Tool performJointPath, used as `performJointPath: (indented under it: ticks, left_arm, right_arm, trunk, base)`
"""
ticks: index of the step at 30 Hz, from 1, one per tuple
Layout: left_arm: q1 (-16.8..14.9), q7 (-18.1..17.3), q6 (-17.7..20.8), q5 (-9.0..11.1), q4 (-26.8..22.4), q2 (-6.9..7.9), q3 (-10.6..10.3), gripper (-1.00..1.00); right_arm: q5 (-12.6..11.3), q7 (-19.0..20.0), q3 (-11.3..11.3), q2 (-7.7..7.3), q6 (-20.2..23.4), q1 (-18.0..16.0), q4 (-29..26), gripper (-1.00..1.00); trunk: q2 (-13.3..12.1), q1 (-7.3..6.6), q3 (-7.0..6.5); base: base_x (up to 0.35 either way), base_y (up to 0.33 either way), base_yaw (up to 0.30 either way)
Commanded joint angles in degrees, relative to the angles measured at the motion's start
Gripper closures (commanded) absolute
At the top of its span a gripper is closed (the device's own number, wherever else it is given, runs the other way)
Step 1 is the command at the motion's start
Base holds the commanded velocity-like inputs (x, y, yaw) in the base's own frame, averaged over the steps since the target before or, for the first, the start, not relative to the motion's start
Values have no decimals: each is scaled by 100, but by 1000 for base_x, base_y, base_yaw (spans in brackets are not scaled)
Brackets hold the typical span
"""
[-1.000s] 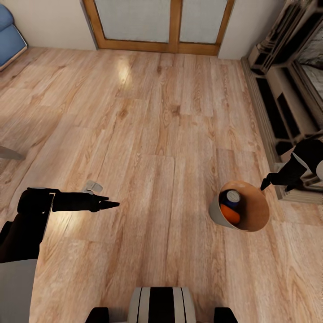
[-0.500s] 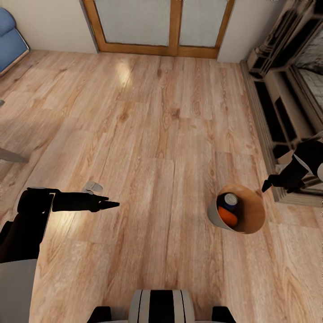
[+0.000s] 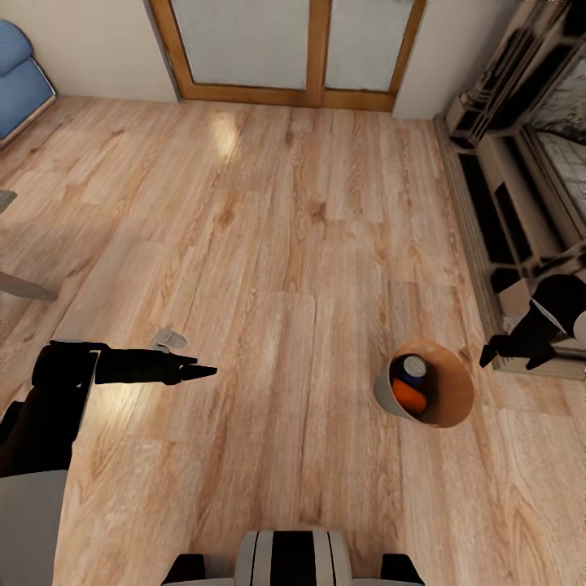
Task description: Put the three can of soda from the living room inside the tash can in the kitchen.
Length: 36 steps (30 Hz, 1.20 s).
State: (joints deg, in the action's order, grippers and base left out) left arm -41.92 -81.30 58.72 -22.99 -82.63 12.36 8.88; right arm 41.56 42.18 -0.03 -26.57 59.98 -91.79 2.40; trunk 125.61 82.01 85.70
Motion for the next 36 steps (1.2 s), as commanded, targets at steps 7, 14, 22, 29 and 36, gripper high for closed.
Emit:
performJointPath:
  ticks: [7, 14, 22, 29, 36]
  left_arm:
    - [0, 41, -7, -15, 36, -4, 0, -100]
    - [0, 424, -14, -15, 45, -112, 0, -100]
    - [0, 535, -18, -16, 46, -174, 0, -100]
    - [-3, 550, -18, -25, 53, -193, 0, -100]
    - [-3, 624, -28, -30, 105, -198, 0, -100]
  right_arm:
    - [200, 0, -6, -132, 2, 250, -2, -100]
    - [286, -17, -2, -160, 2, 593, -31, -100]
    - [298, -59, -5, -155, 2, 1016, -99, -100]
    - [298, -68, -6, -135, 2, 1520, -410, -100]
    - [273, -55, -16, -107, 2, 2433, -1449, -100]
  trunk:
    - [-282, -154, -126]
    - [-563, -308, -252]
    - [-884, -484, -396]
    - [-1165, -637, -521]
    - [-1445, -791, -647]
  base:
    - [0, 0, 0]
    - [0, 0, 0]
    - [0, 0, 0]
    - [0, 0, 0]
    - [0, 0, 0]
